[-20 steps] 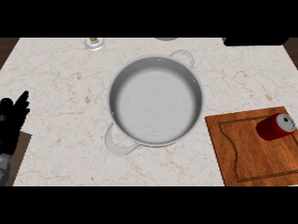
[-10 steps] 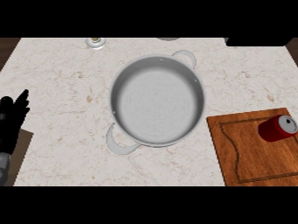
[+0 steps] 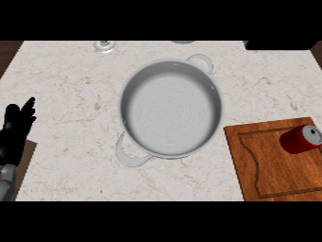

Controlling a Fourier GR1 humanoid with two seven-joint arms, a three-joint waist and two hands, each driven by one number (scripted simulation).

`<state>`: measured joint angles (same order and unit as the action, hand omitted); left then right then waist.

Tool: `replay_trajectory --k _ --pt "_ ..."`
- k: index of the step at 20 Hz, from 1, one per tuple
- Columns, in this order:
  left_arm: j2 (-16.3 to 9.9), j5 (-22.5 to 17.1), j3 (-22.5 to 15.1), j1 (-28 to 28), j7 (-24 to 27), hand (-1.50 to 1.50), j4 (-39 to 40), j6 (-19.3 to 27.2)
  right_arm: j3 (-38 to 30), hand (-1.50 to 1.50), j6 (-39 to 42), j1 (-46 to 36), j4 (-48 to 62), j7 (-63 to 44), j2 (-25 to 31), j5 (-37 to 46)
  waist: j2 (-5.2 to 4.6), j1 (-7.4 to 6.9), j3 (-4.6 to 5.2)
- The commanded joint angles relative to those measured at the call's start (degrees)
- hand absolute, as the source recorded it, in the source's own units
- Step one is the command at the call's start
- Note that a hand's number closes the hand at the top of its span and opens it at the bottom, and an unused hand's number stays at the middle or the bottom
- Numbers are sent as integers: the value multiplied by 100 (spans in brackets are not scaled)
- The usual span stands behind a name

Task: Pick the can from the cutting board and place it in the pot

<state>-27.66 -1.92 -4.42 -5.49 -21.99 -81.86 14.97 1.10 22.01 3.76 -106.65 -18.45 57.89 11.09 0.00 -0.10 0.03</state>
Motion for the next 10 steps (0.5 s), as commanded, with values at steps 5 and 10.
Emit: replay_trajectory --k 5,10 --pt "327 285 211 -106 274 0 434 -138 249 -150 209 -28 275 -33 -779 976 -1 37 -1" --pt "450 503 130 11 -340 0 -298 -138 257 -150 54 -330 1339 802 -1213 1588 1 2 -6"
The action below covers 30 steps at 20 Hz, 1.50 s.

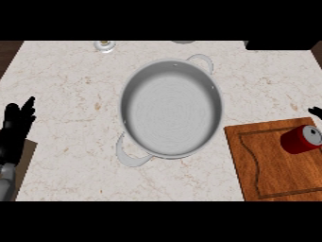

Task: Pick the can from the cutting board and place it in the pot

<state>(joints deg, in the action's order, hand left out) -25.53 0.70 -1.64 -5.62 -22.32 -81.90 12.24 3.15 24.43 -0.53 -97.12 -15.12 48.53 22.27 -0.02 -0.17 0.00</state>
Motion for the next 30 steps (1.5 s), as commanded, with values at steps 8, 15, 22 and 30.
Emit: replay_trajectory --k 8,15,22,30 --pt "188 184 412 253 295 0 -88 -416 145 -150 -294 -681 1339 624 -994 1432 0 -12 -1" --pt "304 330 639 -241 -15 0 159 -508 -113 -150 235 -972 1703 566 -1104 1655 1 10 1" --pt "766 777 469 -148 -56 0 0 -331 -163 -150 -258 -530 2009 1276 -1411 2189 2 29 -1" --pt "802 976 699 -45 46 0 -68 -561 -350 -150 -28 -911 2483 1272 -1804 2444 2 19 0"
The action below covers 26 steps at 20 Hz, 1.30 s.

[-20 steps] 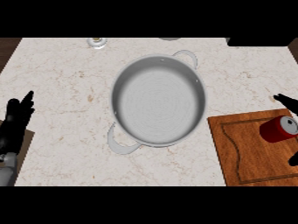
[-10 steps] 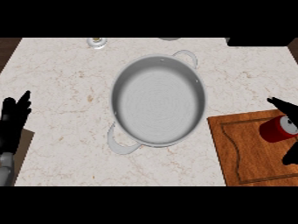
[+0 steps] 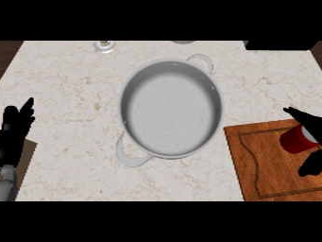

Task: Pick the can from the cutting board and place it in the pot

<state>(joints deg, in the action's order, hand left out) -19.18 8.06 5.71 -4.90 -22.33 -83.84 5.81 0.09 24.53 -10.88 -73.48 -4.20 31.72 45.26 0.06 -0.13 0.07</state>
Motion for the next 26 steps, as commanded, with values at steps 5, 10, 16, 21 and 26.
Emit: replay_trajectory --k 5,10,16,21,26 --pt "133 234 174 -43 22 0 -15 -136 -221 -150 50 2 155 194 -212 310 -3 9 -7" --pt "332 288 153 -95 285 0 319 -4 -335 150 -649 -311 1061 1152 -107 423 -14 -9 -9" --pt "159 167 265 104 -88 0 -278 -317 -164 150 -1272 -351 818 1100 -248 953 -3 -22 -9" --pt "49 74 501 -220 21 0 99 -464 -304 150 -1528 -152 419 1287 -287 983 -4 5 -8" --pt "230 239 410 -10 -203 0 -19 -220 -356 150 -1550 1101 -1118 -339 -835 1163 66 256 5"
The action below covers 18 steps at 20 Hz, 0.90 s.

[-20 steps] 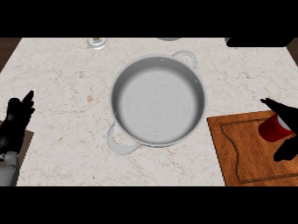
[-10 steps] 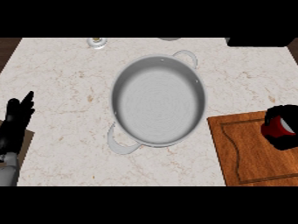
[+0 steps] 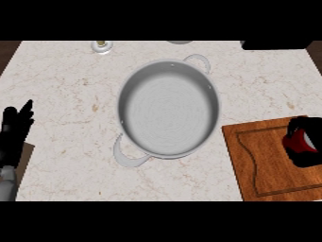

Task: Pick the can from the cutting board and place it in the pot

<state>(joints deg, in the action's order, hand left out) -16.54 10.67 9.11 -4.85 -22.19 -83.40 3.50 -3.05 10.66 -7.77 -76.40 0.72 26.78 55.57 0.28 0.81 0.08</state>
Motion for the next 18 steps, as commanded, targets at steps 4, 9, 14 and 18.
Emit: replay_trajectory --k 4,9,14,18 --pt "-207 -94 308 204 53 0 -12 -6 65 150 -611 1800 -1669 -2084 -1082 596 86 363 22" --pt "-15 2 76 406 -21 0 -313 16 570 150 -802 2661 -3878 -3117 -1516 1441 67 182 12" --pt "-146 -81 217 224 116 0 -10 -81 1243 150 -889 2714 -5862 -3233 -1709 1911 58 152 21" --pt "-174 -104 218 137 126 0 12 -138 1925 150 -993 2648 -7089 -3282 -1982 2132 53 92 12"
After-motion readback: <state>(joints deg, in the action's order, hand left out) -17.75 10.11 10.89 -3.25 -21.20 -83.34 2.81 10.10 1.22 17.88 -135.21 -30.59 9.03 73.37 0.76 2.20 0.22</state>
